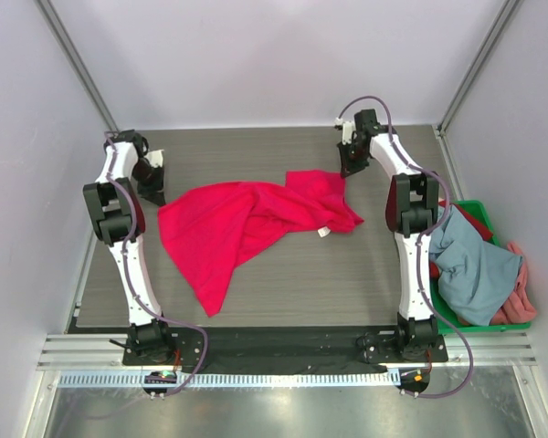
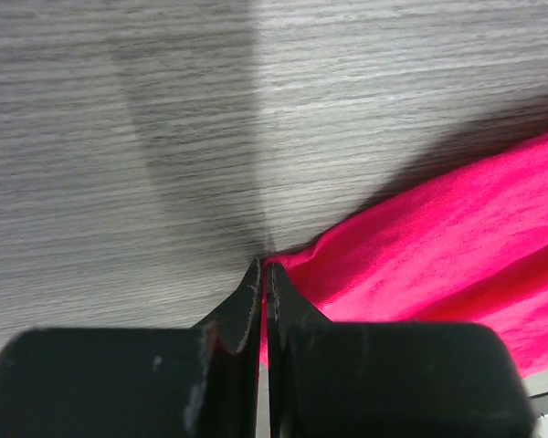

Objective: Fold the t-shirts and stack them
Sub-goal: Flatten the tshirt out

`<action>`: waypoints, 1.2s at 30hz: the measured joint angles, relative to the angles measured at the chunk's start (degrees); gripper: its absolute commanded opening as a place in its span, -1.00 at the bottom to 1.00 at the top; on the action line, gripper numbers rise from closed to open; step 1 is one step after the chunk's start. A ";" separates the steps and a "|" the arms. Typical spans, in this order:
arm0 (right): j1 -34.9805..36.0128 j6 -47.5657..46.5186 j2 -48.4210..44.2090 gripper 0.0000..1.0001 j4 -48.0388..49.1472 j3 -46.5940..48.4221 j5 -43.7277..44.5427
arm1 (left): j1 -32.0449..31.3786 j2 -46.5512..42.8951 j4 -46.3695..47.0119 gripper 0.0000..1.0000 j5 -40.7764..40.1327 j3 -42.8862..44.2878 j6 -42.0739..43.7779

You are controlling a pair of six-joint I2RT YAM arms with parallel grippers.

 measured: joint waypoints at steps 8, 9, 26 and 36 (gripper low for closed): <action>0.00 -3.30 2.10 -0.98 -1.09 12.20 1.25 | -0.09 -0.09 -2.27 -1.00 -0.81 8.41 1.42; 0.00 -4.07 1.66 -0.98 -0.22 14.14 2.01 | -0.09 -0.11 -2.36 -1.00 -0.59 11.23 1.38; 2.34 -16.31 -37.05 -0.97 12.00 -0.20 12.76 | -5.51 -28.04 5.79 -1.00 3.96 16.24 -0.70; 2.49 -18.47 -61.37 -0.97 15.78 -18.14 11.93 | -5.79 -48.13 7.02 -1.00 2.47 4.15 0.44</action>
